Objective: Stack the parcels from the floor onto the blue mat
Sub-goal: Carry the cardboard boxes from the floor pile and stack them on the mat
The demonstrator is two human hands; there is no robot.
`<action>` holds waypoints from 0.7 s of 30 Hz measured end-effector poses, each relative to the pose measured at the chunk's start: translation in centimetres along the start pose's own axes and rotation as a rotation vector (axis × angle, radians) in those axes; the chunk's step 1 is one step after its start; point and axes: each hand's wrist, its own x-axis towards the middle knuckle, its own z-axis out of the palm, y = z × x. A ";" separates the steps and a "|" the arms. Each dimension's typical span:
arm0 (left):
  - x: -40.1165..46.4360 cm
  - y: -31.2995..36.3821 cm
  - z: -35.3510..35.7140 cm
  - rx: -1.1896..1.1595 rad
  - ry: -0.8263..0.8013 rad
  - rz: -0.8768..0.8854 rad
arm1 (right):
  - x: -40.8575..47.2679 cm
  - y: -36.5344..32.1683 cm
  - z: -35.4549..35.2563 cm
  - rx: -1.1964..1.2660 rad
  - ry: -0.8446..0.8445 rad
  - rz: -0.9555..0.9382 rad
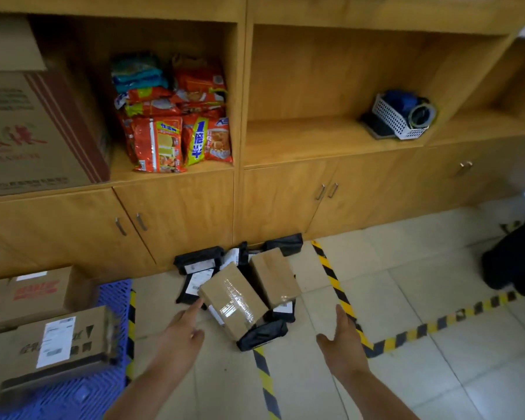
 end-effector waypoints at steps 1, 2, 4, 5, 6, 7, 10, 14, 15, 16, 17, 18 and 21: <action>0.3 1.3 1.2 -0.014 -0.009 0.008 | 1.0 0.7 -0.9 -0.013 -0.013 -0.015; 0.8 2.3 2.3 -0.021 -0.024 0.013 | 2.0 1.2 -1.7 -0.034 -0.028 -0.026; 1.9 3.8 4.3 -0.067 -0.033 0.009 | 4.2 1.9 -3.0 -0.091 -0.067 -0.038; 2.6 4.3 5.3 -0.099 -0.031 -0.002 | 5.5 2.2 -3.3 -0.117 -0.088 -0.044; 3.0 4.6 5.8 -0.127 -0.027 -0.007 | 6.4 2.3 -3.5 -0.133 -0.104 -0.050; 3.7 4.9 6.3 -0.148 -0.024 -0.012 | 7.3 2.2 -3.6 -0.139 -0.123 -0.056; 6.8 5.9 7.4 -0.165 -0.024 -0.063 | 11.4 1.6 -3.7 -0.121 -0.184 -0.068; 12.0 7.2 8.9 -0.264 -0.025 -0.189 | 17.2 0.5 -3.3 -0.053 -0.230 -0.022; 13.3 7.5 9.5 -0.288 -0.033 -0.211 | 18.8 0.3 -3.1 -0.035 -0.238 0.000; 14.7 7.9 10.1 -0.312 -0.038 -0.233 | 20.4 0.1 -3.0 -0.027 -0.250 0.019; 16.1 8.3 10.8 -0.332 -0.042 -0.256 | 22.0 0.0 -2.8 -0.029 -0.265 0.034; 17.5 8.7 11.4 -0.342 -0.043 -0.275 | 23.6 -0.1 -2.6 -0.036 -0.280 0.045; 21.5 9.1 13.7 -0.355 -0.046 -0.329 | 28.5 -0.2 -1.5 -0.055 -0.324 0.056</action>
